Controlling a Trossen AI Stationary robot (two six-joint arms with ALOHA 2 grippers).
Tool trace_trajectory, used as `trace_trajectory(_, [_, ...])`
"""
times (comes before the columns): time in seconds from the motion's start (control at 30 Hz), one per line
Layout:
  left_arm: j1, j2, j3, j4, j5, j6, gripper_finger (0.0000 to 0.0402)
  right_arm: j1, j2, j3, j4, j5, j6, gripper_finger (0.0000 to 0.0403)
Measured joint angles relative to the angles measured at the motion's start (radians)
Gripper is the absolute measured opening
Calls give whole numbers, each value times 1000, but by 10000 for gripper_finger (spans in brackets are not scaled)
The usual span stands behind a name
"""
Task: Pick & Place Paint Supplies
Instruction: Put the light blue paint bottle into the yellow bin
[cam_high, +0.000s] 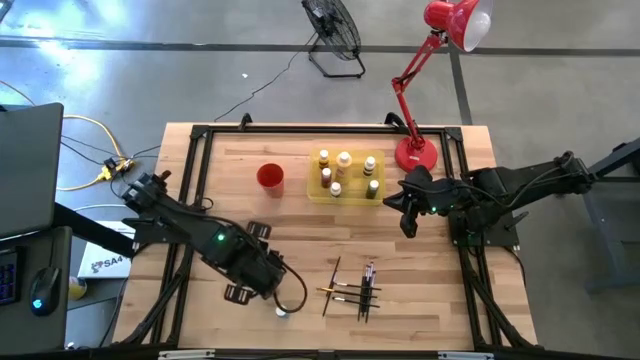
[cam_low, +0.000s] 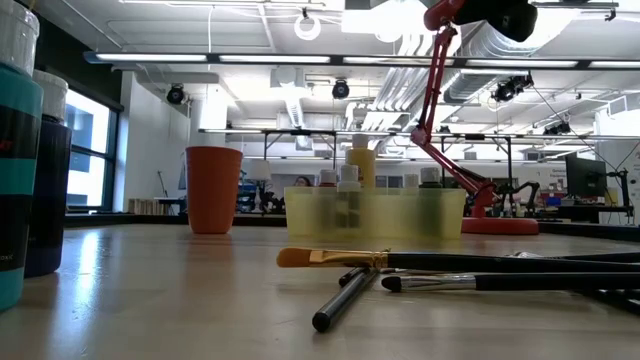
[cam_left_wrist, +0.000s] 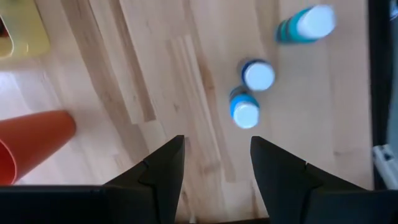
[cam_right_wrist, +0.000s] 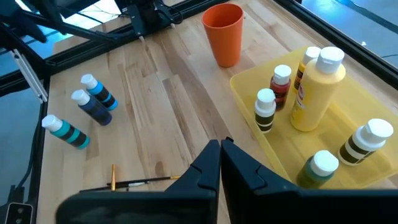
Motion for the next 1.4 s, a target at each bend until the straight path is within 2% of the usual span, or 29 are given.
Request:
trace_trajectory(0.2, [1, 0, -56, 3, -51, 20, 177, 0, 0, 0, 0, 0, 0, 5])
trace_trajectory(0.37, [2, -1, -63, 25, -50, -4, 177, 0, 0, 0, 0, 0, 0, 5])
trace_trajectory(0.53, [2, -23, -63, 23, -61, 104, 177, 0, 0, 0, 0, 2, 1, 5])
trace_trajectory(0.6, [2, -56, -65, 8, -107, 116, 177, 0, 0, 0, 1, 7, 23, 5])
trace_trajectory(0.7, [2, -140, -142, 26, -195, 127, 177, 0, 0, 0, 1, 21, 73, 5])
trace_trajectory(0.83, [2, -311, -340, 117, -239, 70, 177, 0, 0, 0, 1, 24, 104, 5])
trace_trajectory(0.93, [2, -416, -477, 232, -225, 1, 177, 0, 0, 0, 0, 27, 105, 5])
trace_trajectory(1.03, [2, -470, -548, 345, -147, 4, 177, -11, 0, 0, 0, 30, 105, 5])
trace_trajectory(1.13, [1, -474, -572, 378, -83, 75, 177, -29, 0, 0, 0, 31, 104, 5])
trace_trajectory(1.4, [2, -440, -631, 380, -21, 257, 177, -61, 0, 0, 0, 29, 103, 5])
